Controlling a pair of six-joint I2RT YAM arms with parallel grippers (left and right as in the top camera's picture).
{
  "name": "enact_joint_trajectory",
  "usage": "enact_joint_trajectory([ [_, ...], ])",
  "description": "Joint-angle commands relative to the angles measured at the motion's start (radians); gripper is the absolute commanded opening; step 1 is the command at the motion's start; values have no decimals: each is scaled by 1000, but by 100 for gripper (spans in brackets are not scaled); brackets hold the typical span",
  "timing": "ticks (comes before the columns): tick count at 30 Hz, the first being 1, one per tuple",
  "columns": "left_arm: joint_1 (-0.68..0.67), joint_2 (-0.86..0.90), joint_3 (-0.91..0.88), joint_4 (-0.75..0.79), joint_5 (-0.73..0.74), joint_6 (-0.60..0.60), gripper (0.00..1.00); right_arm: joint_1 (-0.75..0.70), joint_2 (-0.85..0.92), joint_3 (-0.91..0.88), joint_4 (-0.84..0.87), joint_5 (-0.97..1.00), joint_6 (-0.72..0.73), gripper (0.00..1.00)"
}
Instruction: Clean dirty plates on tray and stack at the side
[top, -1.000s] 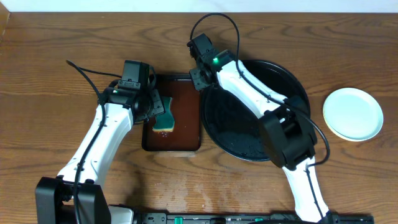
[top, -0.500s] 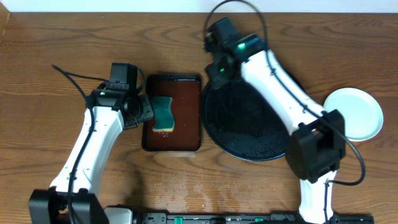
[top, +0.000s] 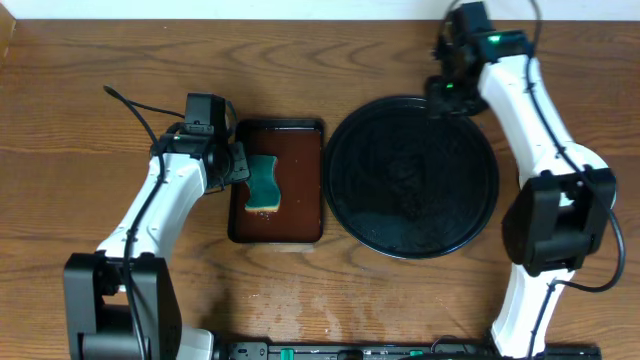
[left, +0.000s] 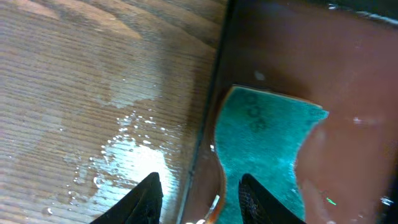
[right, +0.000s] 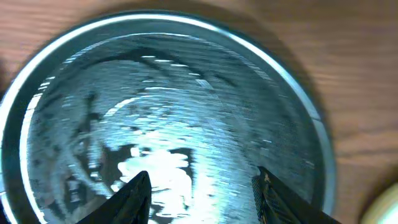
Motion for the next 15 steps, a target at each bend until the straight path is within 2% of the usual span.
enact_joint_trajectory([
  [1,6,39,20,8,-47,18,42,-71,-5,9,-12,-14,9,51],
  [4,6,65,20,19,-45,17,41,-127,-5,9,-15,-44,9,51],
  [7,6,87,20,26,-45,17,35,-179,-5,9,-15,-71,9,52],
  [11,6,115,20,38,-45,17,34,-232,-5,9,-22,-88,9,52],
  [15,6,117,20,60,-45,17,24,-272,-5,9,-37,-94,8,52],
])
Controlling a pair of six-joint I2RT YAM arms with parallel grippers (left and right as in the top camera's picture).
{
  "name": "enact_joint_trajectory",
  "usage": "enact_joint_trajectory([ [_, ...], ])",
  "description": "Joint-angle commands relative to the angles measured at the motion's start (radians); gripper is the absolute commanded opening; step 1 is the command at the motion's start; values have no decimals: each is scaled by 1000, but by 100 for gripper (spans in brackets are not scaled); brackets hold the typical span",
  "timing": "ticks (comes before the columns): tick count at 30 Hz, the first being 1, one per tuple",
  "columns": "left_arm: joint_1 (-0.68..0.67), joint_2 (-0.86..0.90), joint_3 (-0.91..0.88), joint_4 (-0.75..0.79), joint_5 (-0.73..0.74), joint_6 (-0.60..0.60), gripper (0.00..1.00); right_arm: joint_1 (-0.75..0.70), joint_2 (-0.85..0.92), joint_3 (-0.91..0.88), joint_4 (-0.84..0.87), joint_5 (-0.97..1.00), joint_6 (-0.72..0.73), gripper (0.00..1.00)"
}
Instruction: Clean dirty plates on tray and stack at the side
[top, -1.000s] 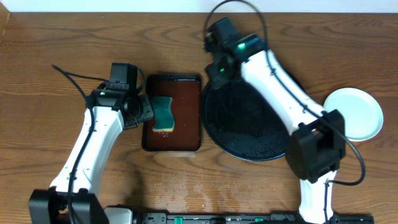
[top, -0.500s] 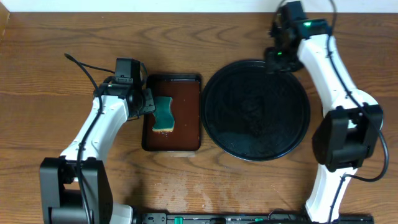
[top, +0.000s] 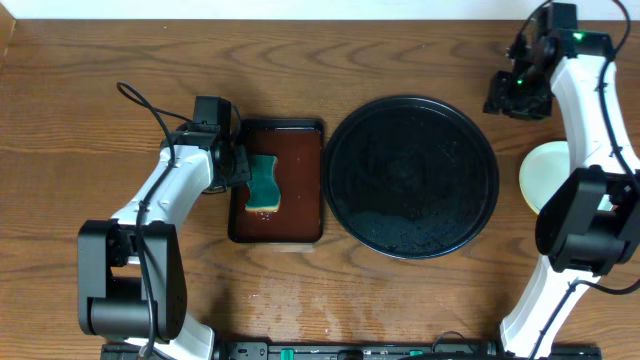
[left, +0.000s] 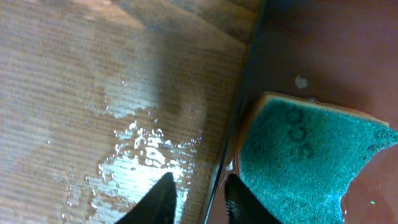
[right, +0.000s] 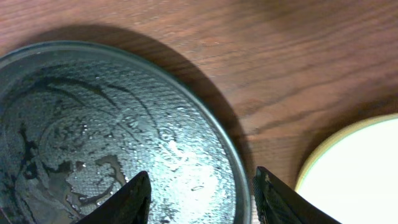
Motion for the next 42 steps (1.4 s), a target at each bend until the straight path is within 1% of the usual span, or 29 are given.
enact_joint_trajectory([
  [1,5,7,20,23,-12,11,22,-26,-5,9,-9,-26,7,52],
  [2,5,7,20,27,-12,11,20,-29,-5,9,-11,-26,4,51],
  [15,5,8,3,41,-13,11,20,-35,-5,9,-22,-26,4,52],
  [18,5,8,-8,52,-12,11,20,-35,-5,9,-22,-26,4,49],
  [19,5,8,-8,51,-12,11,19,-35,-5,9,-22,-26,4,49],
  [20,5,8,-8,51,-12,11,14,-35,-5,9,-21,-26,4,49],
  [23,5,8,-8,56,-12,11,10,-35,-5,9,-21,-26,4,49],
  [35,5,8,-39,81,-12,11,10,-35,-5,9,-21,-26,2,49],
  [36,5,8,-39,82,-12,11,7,-35,-5,9,-21,-26,2,49],
  [42,5,8,-39,94,-13,11,8,-35,-5,9,-21,-26,2,49],
])
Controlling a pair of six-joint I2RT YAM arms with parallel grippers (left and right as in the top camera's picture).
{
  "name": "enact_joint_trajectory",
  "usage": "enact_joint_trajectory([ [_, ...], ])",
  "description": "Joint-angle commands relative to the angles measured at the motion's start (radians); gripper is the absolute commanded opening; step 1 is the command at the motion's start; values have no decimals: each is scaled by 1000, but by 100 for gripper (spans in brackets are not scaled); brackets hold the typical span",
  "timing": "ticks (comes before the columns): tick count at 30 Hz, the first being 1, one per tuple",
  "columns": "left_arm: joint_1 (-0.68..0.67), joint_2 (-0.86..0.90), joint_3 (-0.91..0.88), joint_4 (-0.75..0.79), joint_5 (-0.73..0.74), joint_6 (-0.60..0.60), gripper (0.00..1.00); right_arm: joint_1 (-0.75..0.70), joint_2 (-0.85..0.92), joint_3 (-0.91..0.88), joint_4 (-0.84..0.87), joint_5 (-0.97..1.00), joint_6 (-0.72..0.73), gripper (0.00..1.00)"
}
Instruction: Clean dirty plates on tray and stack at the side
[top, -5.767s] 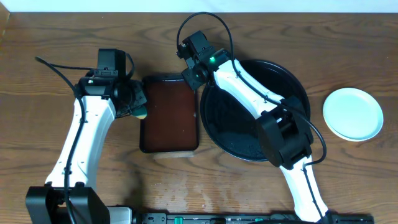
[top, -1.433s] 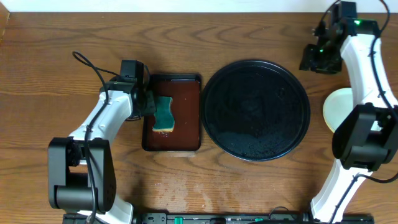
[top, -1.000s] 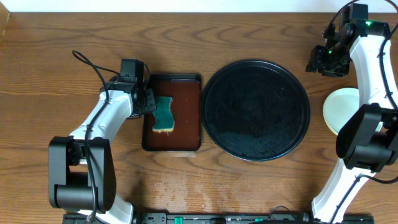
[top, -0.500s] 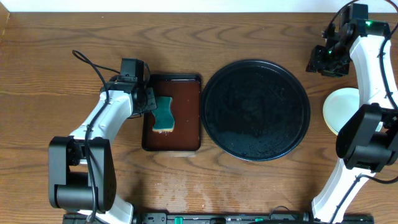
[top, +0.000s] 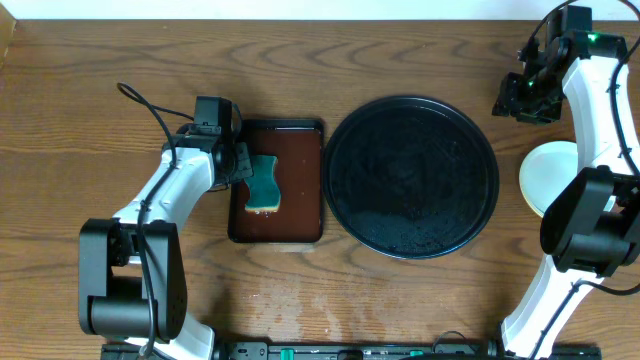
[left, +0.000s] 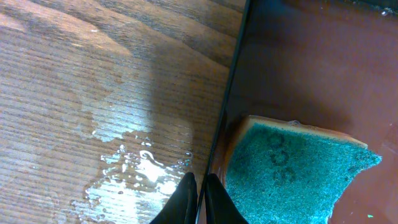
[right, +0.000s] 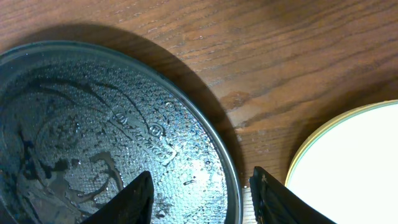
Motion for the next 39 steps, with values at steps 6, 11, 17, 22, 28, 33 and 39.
enact_joint_trajectory([
  [6,6,6,-16,35,-25,18,8,-2,-5,9,-3,-8,2,49],
  [11,6,6,-16,42,-25,52,8,-2,-5,9,-3,-8,2,49],
  [17,6,6,-16,38,-25,52,7,-2,-5,9,-3,-8,2,49],
  [22,6,6,-16,39,-24,88,8,-2,-5,9,-3,-8,2,49],
  [28,6,6,-16,49,-24,132,7,-2,-5,9,-3,-8,2,49],
  [33,6,6,-16,53,-24,149,7,-2,-5,9,-3,-8,2,49],
  [39,6,6,-16,58,-24,191,8,-2,-5,9,-3,-8,2,50],
])
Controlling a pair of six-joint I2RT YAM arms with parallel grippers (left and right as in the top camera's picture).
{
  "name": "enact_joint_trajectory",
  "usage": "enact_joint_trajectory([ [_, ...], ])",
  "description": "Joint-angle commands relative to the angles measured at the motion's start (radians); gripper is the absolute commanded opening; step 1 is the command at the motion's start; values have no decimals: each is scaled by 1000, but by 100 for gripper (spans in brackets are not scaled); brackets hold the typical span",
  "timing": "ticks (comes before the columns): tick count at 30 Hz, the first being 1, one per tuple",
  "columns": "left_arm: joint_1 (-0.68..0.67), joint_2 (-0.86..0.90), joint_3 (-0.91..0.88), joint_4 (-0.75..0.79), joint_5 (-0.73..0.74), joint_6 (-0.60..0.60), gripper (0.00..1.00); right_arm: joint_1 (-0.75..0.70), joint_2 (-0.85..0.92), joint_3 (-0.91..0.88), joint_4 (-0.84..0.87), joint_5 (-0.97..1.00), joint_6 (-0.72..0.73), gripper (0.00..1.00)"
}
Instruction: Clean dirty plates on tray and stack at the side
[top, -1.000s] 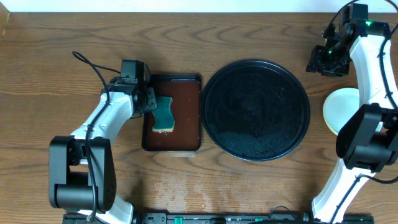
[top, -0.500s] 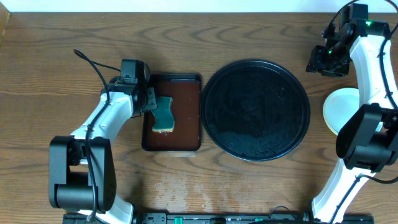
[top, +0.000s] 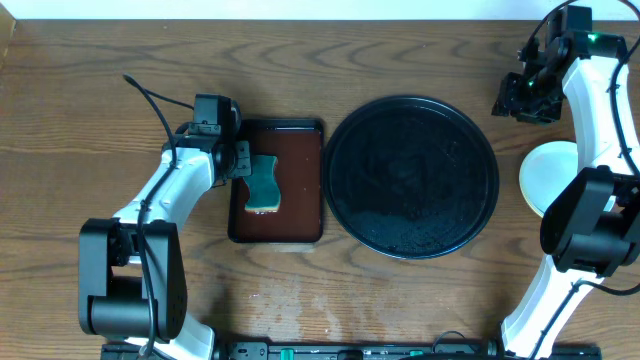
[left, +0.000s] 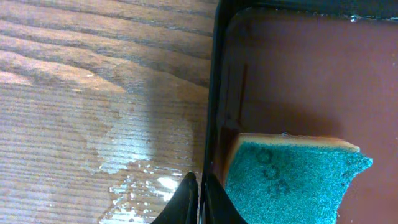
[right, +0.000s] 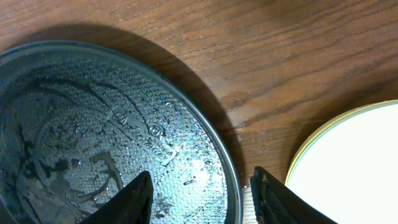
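A round black tray (top: 410, 180), wet and with no plates on it, lies at the table's centre; its rim (right: 227, 168) shows in the right wrist view. A white plate (top: 540, 178) lies on the wood to its right, also seen as plate (right: 348, 168). My right gripper (right: 202, 202) hangs open over the tray's far right rim, holding nothing, seen overhead as gripper (top: 515, 100). My left gripper (left: 200, 202) is shut on the left wall of a brown rectangular tray (left: 298, 74).
A teal sponge (top: 263, 183) lies in the brown tray (top: 295, 190), close beside the left fingers, seen as sponge (left: 292, 180). A patch of water (left: 137, 186) wets the wood left of that tray. The right arm reaches along the table's right edge.
The left wrist has turned slightly, so the brown tray's wall now runs straighter up its view; the jaws remain shut on it. The right arm, plate and trays have not moved.
At first my left gripper straddled the brown tray's left wall with its jaws open, and my right gripper was open over the round tray's back. Then the right arm was beyond the tray's right rim, the white plate uncovered, the left jaws narrower. Later the left was shut on the wall.
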Motion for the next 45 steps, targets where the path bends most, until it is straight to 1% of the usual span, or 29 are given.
enact_joint_trajectory([
  [1,6,6,-16,2,-19,46,8,-2,-5,9,-3,-8,2,50],
  [4,6,6,-16,2,-16,77,7,-2,-5,9,-3,-8,2,50],
  [9,6,6,-15,5,-16,80,8,-2,-5,9,-3,-8,2,50],
  [11,6,6,-14,7,-16,80,22,-2,-5,9,-2,-8,1,51],
  [13,6,4,-2,-1,-16,79,28,-4,-5,9,8,-9,-3,55],
  [14,6,2,10,-13,-16,74,34,-7,-8,10,14,-21,-15,56],
  [16,6,-9,39,-47,-15,53,38,-16,-14,18,16,-35,-23,58],
  [20,6,-58,82,-141,-8,-25,38,-43,-33,31,-4,-35,-23,60],
  [23,6,-82,82,-245,-4,-107,39,-58,-33,31,-30,-35,-49,63],
  [24,6,-84,83,-282,3,-132,43,-61,-33,31,-39,-34,-64,65],
  [26,6,-84,82,-359,30,-163,43,-69,-33,31,-53,-31,-95,68],
  [28,6,-84,82,-404,32,-163,45,-76,-33,31,-52,-14,-97,75],
  [30,6,-87,82,-429,31,-178,46,-82,-32,31,-44,10,-96,80],
  [32,6,-91,82,-444,30,-207,47,-89,-32,31,-40,55,-96,84],
  [35,6,-110,82,-461,31,-248,51,-103,-32,31,-37,129,-95,91],
  [38,6,-142,82,-475,30,-259,52,-118,-32,29,-42,123,-96,93],
  [39,6,-155,82,-480,29,-260,52,-121,-32,29,-51,85,-99,92],
  [41,6,-191,82,-480,29,-267,53,-121,-32,29,-69,-56,-141,86],
  [42,6,-212,82,-480,26,-278,53,-116,-32,28,-80,-156,-166,82],
  [43,6,-232,82,-479,19,-294,54,-111,-32,27,-90,-245,-185,74],
  [44,6,-254,82,-476,3,-309,55,-102,-32,27,-103,-320,-202,69],
  [45,6,-278,82,-470,-19,-323,56,-90,-32,26,-119,-383,-220,66],
])
